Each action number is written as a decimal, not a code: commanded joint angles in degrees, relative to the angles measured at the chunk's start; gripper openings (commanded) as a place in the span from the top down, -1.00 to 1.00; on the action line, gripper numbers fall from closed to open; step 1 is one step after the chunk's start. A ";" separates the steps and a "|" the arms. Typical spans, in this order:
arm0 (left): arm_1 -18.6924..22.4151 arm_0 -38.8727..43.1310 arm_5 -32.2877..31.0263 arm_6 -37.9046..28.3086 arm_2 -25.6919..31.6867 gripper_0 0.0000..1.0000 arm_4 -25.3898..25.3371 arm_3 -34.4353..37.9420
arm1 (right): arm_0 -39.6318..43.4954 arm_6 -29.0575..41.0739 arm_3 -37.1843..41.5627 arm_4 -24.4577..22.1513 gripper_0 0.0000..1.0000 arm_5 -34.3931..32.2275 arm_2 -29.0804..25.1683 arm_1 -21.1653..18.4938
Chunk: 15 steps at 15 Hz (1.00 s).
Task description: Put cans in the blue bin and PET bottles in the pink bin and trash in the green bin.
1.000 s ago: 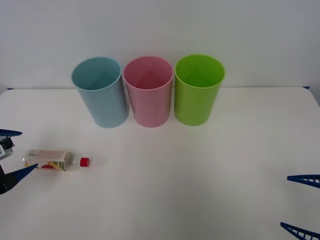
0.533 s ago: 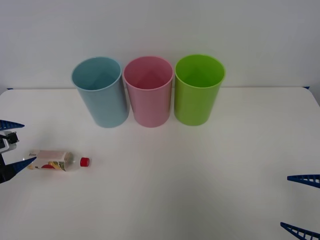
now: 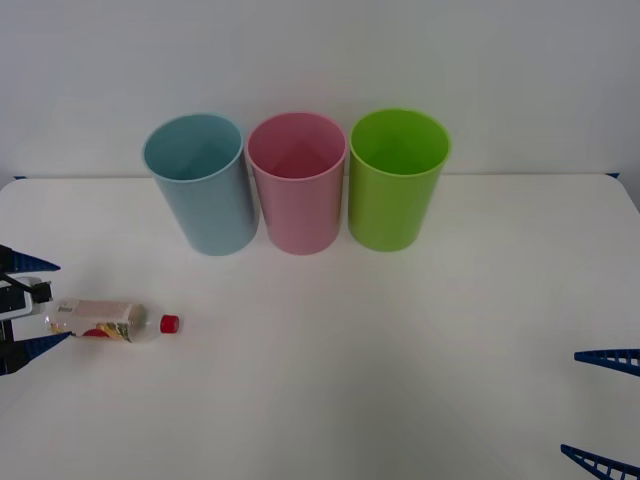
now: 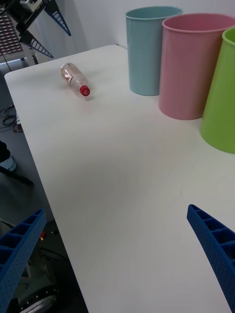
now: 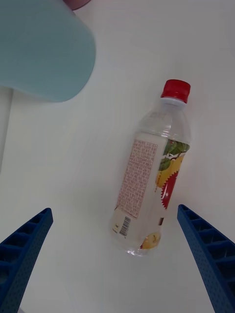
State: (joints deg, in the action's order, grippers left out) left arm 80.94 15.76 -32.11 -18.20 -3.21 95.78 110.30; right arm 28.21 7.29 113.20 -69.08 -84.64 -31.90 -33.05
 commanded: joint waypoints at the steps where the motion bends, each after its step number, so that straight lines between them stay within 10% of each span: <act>1: 1.68 -5.31 0.03 -0.96 -5.93 -0.73 -0.42 -1.58 | 0.00 0.01 0.00 0.00 -1.00 0.00 0.00 0.01; 15: 0.18 -21.92 0.03 -5.97 -25.09 -0.71 2.83 -8.61 | 0.00 0.01 0.00 0.00 -1.00 0.00 0.00 0.01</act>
State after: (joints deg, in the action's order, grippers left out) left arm 81.64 -5.12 -32.07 -24.06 -27.26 98.41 102.29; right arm 28.21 7.29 113.20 -69.08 -84.64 -31.90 -33.05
